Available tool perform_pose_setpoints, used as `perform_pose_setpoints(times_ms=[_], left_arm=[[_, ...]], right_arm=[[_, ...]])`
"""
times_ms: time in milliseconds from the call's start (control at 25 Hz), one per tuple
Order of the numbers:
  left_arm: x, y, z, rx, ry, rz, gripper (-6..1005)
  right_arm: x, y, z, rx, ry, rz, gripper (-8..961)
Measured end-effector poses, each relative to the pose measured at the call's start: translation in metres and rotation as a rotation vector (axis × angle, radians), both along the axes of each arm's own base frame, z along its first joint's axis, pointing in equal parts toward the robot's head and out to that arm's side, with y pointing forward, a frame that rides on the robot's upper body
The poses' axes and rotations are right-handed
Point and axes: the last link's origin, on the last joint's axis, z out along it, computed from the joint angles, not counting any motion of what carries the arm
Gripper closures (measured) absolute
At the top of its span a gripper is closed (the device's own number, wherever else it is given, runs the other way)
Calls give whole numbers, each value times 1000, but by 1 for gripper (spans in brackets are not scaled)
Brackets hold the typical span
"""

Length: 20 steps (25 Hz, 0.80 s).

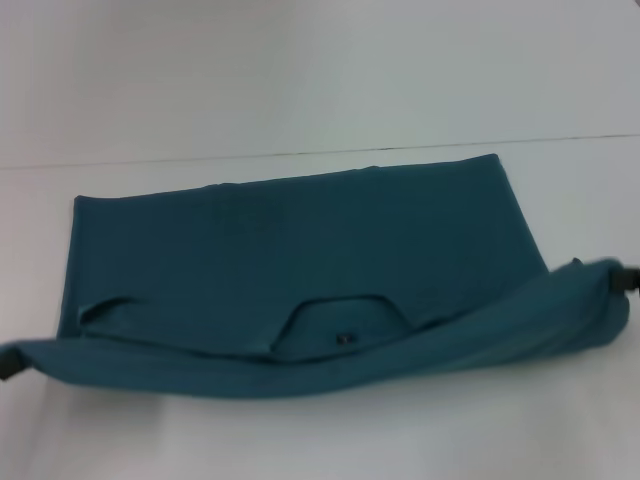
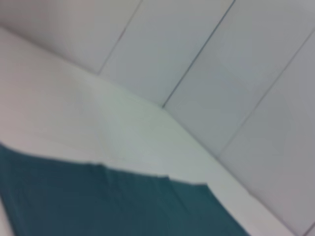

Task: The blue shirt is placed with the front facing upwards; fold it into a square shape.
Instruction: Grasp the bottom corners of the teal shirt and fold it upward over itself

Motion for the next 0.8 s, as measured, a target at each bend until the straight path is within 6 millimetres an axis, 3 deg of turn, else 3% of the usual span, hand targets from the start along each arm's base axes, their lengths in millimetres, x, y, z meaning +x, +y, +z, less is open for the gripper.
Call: perform_pose_setpoints(times_ms=[400,800], left_arm=[[10,19,15,127,-44,-30,972],[11,53,1,143,-33,42,973]], right_arm=[[-13,27,23,117,13,8,924],[-9,54,3,148,-5,-46,925]])
